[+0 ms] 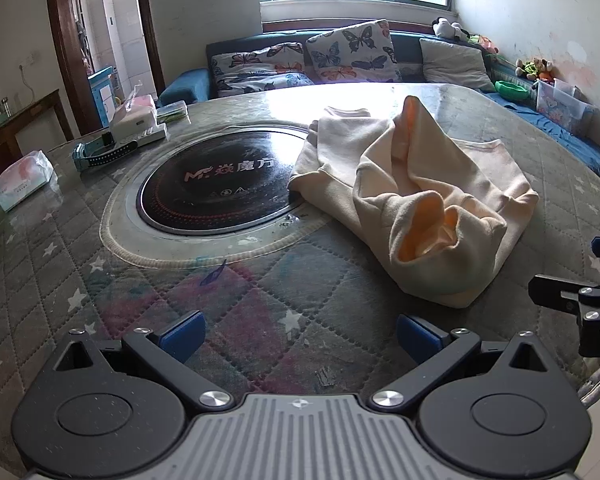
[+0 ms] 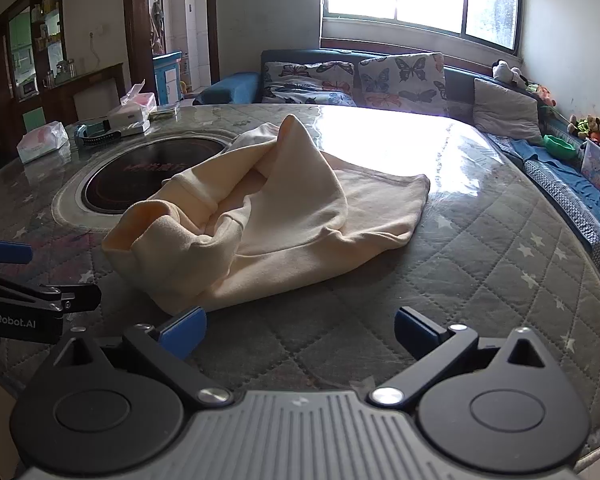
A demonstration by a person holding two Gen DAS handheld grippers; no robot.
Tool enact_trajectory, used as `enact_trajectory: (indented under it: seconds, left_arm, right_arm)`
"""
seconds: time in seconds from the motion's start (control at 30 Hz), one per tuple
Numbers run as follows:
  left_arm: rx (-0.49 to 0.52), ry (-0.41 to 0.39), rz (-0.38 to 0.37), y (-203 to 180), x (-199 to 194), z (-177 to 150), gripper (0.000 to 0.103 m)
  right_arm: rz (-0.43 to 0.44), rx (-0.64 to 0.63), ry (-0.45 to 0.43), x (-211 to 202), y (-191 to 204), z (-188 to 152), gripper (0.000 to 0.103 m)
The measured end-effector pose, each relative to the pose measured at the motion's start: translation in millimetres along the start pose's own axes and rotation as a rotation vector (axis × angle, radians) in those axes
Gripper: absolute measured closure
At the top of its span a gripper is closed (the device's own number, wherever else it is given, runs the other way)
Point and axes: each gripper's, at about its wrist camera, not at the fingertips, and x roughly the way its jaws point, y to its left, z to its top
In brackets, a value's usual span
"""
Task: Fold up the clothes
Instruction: 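Approach the crumpled cream sweatshirt with both grippers open, then grasp the sweatshirt edge with the left gripper while the right gripper grasps another edge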
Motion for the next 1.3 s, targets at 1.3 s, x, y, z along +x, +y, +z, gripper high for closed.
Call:
enact_trajectory:
  seconds: [1.3]
  left_arm:
    - [0.103, -0.114, -0.078, 9, 30, 96, 0.006]
  right_arm:
    - [0.046, -0.022, -0.043, 56, -23, 90, 0.031]
